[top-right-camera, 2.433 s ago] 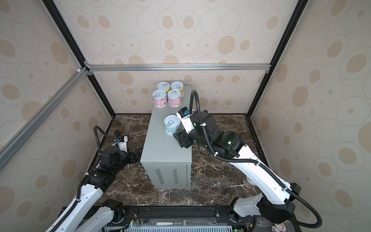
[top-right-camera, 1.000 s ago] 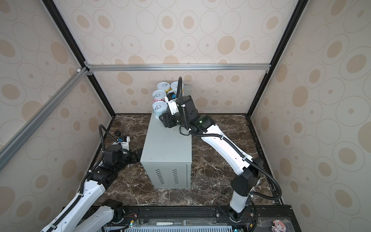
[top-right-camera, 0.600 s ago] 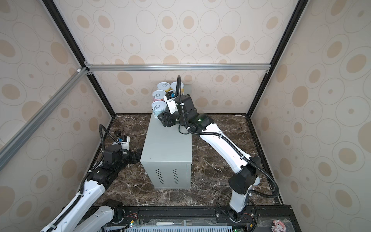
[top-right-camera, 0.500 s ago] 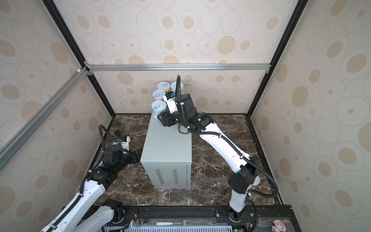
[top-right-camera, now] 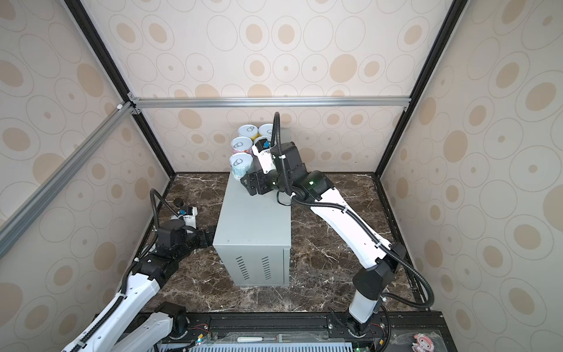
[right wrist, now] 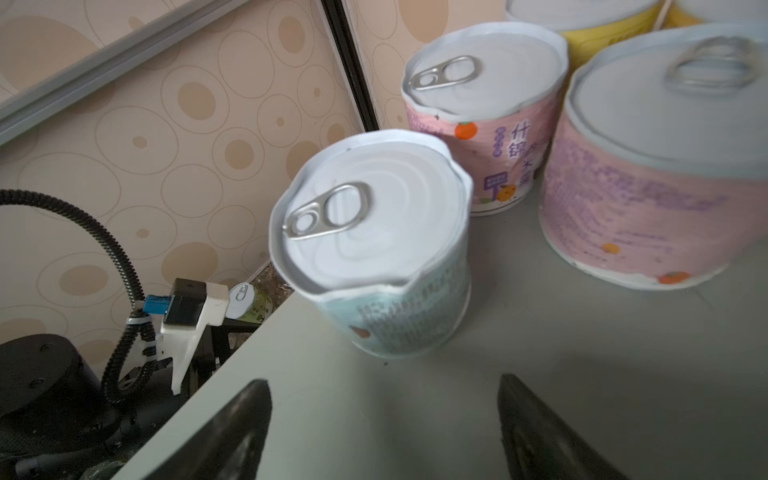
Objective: Place and organize the canned foods onto the counter
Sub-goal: 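Open the right gripper and draw it back from the cans, then lower the right gripper toward the white-lidded floor can nearest the robot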
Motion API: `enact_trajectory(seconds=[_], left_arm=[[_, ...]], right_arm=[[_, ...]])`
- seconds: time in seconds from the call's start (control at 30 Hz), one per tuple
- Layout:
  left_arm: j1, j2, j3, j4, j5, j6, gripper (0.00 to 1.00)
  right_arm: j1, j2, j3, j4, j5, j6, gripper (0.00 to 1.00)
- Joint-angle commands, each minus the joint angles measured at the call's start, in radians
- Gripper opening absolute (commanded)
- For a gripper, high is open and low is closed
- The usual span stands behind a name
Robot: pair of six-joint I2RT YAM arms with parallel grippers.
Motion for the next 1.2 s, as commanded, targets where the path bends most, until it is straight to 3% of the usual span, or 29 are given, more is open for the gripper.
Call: enact_trajectory(seconds=[0.0,0.57,0.8,1.17], left_arm=[[0.007,-0.006,0.009,0.016,0.002,0.01,0.99],[0.008,-0.023,0.009,0.009,-0.012,0.011,0.99],[0.008,-0.02,0.01,0.015,-0.001,0.01,0.99],[0.008,-0.021,0.005,0.021,0.02,0.008,0.99]], right_arm=[[-0.003,-0.102,-0.04,-0.034,0.046,-0.013,0.89],[-0.042,-0.454,-0.299,-0.257,0.352,0.062,0.93],[-0.261,-0.547,-0.47,-0.313,0.329,0.15,0.93],[-0.61,-0.585,-0.806,-0.207,0.228,0.218,1.0]])
